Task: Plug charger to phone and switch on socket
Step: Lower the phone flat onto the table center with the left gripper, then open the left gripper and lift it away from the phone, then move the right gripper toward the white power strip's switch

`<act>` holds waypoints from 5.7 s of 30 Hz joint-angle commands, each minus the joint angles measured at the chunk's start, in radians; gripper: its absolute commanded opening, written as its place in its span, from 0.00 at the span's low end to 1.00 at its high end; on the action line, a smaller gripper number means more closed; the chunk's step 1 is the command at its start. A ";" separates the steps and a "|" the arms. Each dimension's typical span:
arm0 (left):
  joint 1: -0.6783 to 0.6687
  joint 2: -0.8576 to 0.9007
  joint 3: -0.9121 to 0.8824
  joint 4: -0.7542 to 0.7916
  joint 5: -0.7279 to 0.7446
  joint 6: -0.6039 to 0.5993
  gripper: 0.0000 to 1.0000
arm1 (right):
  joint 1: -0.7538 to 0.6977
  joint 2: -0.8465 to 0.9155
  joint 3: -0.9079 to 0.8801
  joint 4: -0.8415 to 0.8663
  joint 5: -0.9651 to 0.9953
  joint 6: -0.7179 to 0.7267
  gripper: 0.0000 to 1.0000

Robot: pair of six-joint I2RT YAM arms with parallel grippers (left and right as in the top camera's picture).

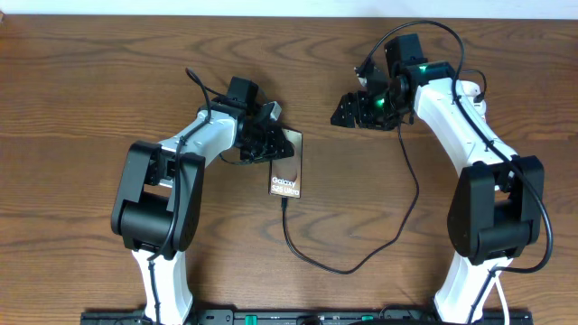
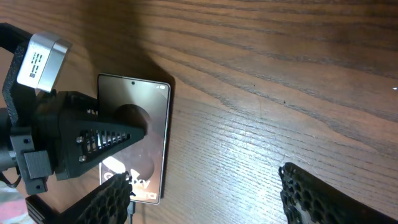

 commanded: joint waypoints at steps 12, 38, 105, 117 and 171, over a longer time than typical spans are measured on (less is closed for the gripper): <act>0.002 0.021 -0.007 -0.039 -0.270 0.010 0.30 | -0.004 0.002 0.014 -0.008 0.001 -0.024 0.75; 0.002 0.021 -0.007 -0.054 -0.299 0.010 0.41 | -0.004 0.002 0.014 -0.027 0.024 -0.034 0.75; 0.049 -0.795 0.011 -0.196 -0.497 0.028 0.71 | -0.018 -0.825 0.016 -0.298 0.443 -0.007 0.86; 0.049 -0.869 0.011 -0.198 -0.497 0.028 0.98 | -0.018 -0.860 0.016 -0.326 0.472 -0.007 0.86; 0.049 -0.869 0.011 -0.249 -0.497 0.028 0.98 | -0.542 -0.449 -0.103 -0.119 0.298 0.027 0.99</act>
